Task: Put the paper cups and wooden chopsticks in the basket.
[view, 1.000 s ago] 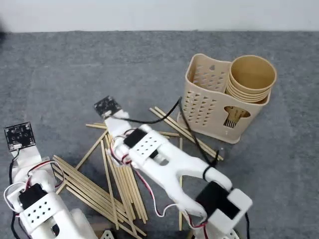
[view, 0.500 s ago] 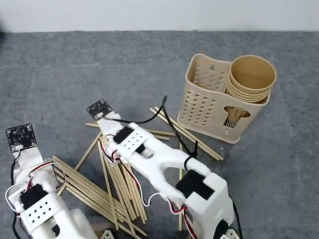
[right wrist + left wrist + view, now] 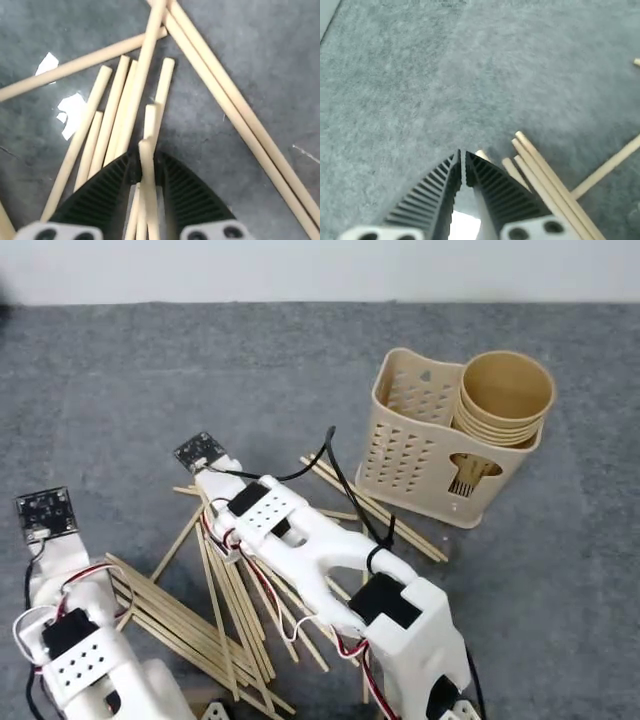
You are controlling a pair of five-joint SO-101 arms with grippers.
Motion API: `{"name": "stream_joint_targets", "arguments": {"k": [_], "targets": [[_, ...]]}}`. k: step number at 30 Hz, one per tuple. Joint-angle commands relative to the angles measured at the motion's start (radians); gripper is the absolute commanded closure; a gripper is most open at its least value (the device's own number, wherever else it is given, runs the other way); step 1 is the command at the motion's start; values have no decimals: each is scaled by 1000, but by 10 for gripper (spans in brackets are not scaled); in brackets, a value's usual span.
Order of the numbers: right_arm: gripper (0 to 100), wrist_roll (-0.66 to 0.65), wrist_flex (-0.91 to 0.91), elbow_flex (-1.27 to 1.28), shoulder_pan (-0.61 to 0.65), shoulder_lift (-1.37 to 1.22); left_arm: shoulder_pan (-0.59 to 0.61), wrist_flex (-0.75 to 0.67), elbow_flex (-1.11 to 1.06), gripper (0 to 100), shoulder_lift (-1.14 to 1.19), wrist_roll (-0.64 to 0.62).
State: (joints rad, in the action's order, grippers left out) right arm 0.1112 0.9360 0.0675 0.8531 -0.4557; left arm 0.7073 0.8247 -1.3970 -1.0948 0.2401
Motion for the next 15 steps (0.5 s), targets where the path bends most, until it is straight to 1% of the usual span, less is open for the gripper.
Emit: {"name": "stream_joint_targets", "arguments": {"k": [1, 7, 12, 15], "targets": [[990, -12, 53, -9, -13, 7, -14, -18, -4, 982, -31, 8], [990, -12, 153, -71, -15, 53, -29, -17, -7, 982, -31, 8], [991, -14, 202, -110, -15, 180, -64, -21, -27, 982, -32, 25], [991, -48, 203, -112, -15, 263, -66, -21, -28, 982, -32, 35]]}}
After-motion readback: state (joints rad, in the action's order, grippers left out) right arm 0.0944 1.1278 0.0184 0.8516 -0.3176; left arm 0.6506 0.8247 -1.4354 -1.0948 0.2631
